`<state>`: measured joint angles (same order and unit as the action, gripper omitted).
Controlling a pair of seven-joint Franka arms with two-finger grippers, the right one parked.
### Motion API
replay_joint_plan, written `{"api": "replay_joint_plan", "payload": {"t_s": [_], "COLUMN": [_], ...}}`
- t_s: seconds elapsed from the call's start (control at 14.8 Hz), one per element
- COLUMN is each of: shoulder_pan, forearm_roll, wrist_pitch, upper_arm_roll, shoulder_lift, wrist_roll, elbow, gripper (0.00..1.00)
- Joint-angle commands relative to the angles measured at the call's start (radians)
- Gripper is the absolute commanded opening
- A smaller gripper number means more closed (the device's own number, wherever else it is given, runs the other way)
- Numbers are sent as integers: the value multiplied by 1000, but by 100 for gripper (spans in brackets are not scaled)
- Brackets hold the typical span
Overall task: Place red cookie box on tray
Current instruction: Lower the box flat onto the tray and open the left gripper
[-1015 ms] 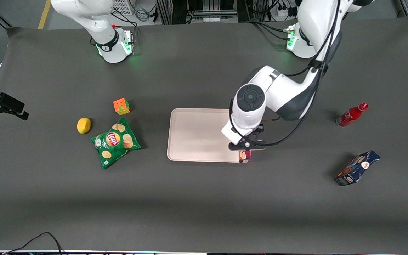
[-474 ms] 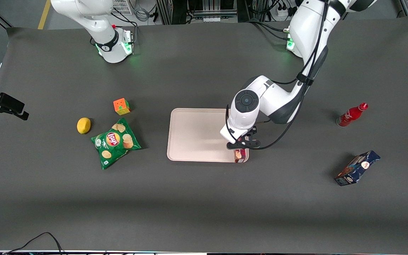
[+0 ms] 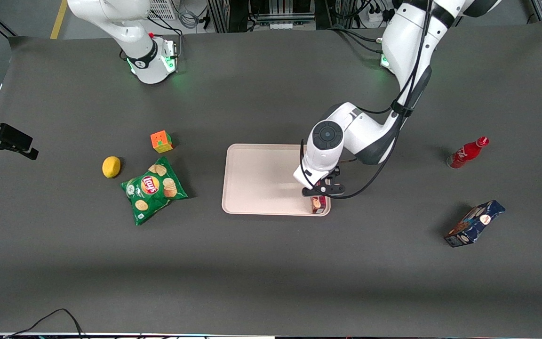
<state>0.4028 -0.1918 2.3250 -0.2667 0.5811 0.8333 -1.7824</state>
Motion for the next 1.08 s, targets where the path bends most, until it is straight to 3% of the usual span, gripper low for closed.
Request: {"api": "replay_joint_plan", "payload": {"t_s": [0.0, 0.14, 0.27, 0.61, 1.02], "shoulder_pan": [11, 13, 13, -4, -130], "forearm_roll": [-21, -23, -23, -18, 12], "wrist_pitch": [16, 20, 20, -10, -208], "upper_arm_roll": [6, 6, 7, 12, 27], "shoulder_lift": [-9, -4, -6, -87, -294], "wrist_roll": [27, 27, 27, 12, -128], "elbow": [-9, -9, -8, 20, 55], "gripper": [47, 70, 100, 100, 100]}}
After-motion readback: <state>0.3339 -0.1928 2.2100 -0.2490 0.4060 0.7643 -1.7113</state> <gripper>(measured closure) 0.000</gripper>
